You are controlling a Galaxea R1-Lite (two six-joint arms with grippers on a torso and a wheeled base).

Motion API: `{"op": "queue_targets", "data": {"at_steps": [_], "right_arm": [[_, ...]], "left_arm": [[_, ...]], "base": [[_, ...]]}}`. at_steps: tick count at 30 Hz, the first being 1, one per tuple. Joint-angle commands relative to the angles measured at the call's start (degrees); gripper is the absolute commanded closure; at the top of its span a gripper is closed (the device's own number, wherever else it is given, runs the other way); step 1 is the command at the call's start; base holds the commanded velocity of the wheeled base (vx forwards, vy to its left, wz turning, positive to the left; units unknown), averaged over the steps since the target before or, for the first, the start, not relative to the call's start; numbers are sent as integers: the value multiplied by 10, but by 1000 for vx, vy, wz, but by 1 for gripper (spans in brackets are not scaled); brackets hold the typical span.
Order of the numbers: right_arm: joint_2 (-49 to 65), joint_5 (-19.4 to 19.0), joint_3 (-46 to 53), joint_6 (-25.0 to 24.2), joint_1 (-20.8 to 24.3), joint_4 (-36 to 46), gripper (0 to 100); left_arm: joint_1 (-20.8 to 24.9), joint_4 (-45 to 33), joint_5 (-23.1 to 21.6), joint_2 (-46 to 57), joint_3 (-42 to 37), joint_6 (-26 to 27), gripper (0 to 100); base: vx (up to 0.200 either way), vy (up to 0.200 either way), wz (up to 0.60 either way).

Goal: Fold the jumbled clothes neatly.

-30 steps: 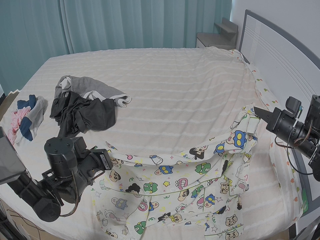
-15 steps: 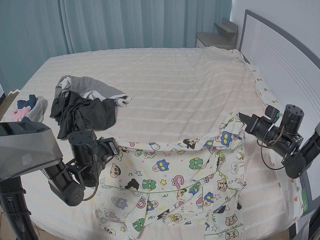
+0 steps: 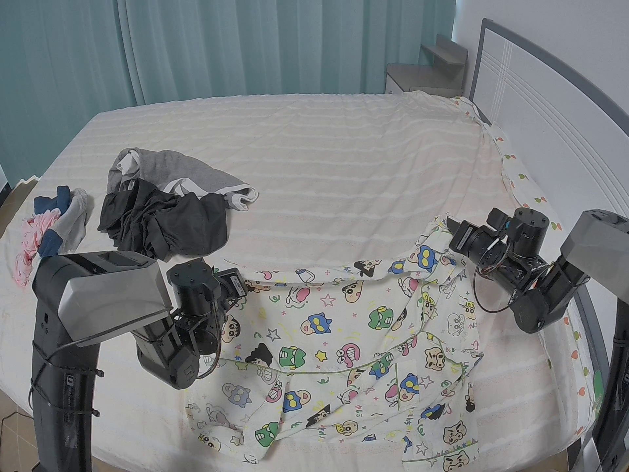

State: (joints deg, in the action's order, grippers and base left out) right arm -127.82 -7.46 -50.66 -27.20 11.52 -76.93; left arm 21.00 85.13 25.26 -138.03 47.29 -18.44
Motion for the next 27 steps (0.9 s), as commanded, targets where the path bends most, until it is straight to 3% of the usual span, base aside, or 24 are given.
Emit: {"op": "queue_targets", "data": {"at_steps": [1,25,26,27], "right_arm": [[-58,3,-42,0,0,4,100],[-132,10,-186,-5,1,86,100],[-132,10,-186,-5,1,86,100],[-132,10,-186,-5,1,86,100]], "left_arm": [[-11,2,1,-52,32,-1,100],[-35,0,0,-99,117,0,100],[-35,0,0,-99,117,0,0],[-35,0,0,-99,117,0,0]], "base": [[0,0,0],[0,0,0],[0,0,0],[0,0,0]]}}
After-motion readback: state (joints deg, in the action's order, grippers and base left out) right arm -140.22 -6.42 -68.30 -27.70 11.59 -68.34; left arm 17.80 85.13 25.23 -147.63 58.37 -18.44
